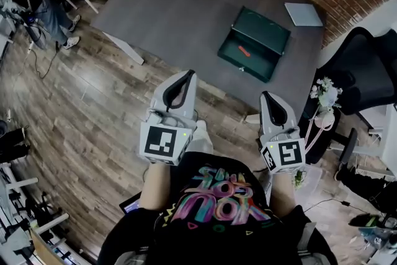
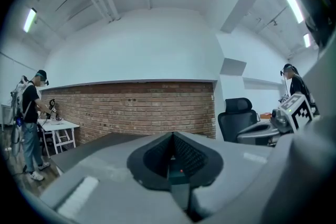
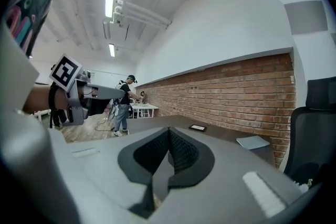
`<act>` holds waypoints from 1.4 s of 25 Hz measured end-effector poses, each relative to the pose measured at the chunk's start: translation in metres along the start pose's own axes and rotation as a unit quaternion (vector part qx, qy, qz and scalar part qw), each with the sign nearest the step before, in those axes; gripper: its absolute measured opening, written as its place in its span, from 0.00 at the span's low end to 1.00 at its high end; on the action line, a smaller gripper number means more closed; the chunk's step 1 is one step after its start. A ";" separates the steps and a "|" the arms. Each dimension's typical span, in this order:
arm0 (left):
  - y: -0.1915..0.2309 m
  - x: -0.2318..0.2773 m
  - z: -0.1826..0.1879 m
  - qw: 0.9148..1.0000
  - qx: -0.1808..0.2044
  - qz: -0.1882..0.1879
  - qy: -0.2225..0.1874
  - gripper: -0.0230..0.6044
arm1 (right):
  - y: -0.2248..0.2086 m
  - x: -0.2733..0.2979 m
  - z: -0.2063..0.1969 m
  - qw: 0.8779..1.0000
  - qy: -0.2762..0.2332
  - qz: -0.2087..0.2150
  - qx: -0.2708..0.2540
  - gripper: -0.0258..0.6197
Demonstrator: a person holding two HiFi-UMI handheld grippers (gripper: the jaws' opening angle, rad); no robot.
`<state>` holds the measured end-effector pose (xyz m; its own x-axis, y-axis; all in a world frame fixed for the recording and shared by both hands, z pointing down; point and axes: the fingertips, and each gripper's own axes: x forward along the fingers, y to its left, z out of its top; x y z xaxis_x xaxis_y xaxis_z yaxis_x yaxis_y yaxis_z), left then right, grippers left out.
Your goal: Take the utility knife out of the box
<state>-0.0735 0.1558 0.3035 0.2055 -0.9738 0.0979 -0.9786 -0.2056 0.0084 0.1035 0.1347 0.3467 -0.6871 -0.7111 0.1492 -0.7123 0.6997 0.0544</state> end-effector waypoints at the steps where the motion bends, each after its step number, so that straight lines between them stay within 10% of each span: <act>1: 0.009 0.007 0.002 1.000 0.000 -0.002 -0.001 0.04 | -0.002 0.010 0.003 1.000 0.000 -0.004 0.000 0.04; 14: 0.073 0.078 0.002 0.999 -0.002 -0.039 0.010 0.04 | -0.028 0.086 0.019 0.998 0.008 -0.061 0.009 0.04; 35: 0.061 0.199 -0.014 0.995 -0.011 -0.091 0.041 0.04 | -0.111 0.151 -0.009 0.995 0.048 -0.085 0.034 0.04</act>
<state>-0.0927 -0.0497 0.3371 0.3776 -0.9096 0.1732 -0.9258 -0.3739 0.0549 0.0804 -0.0500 0.3721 -0.5415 -0.8066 0.2372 -0.8273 0.5614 0.0204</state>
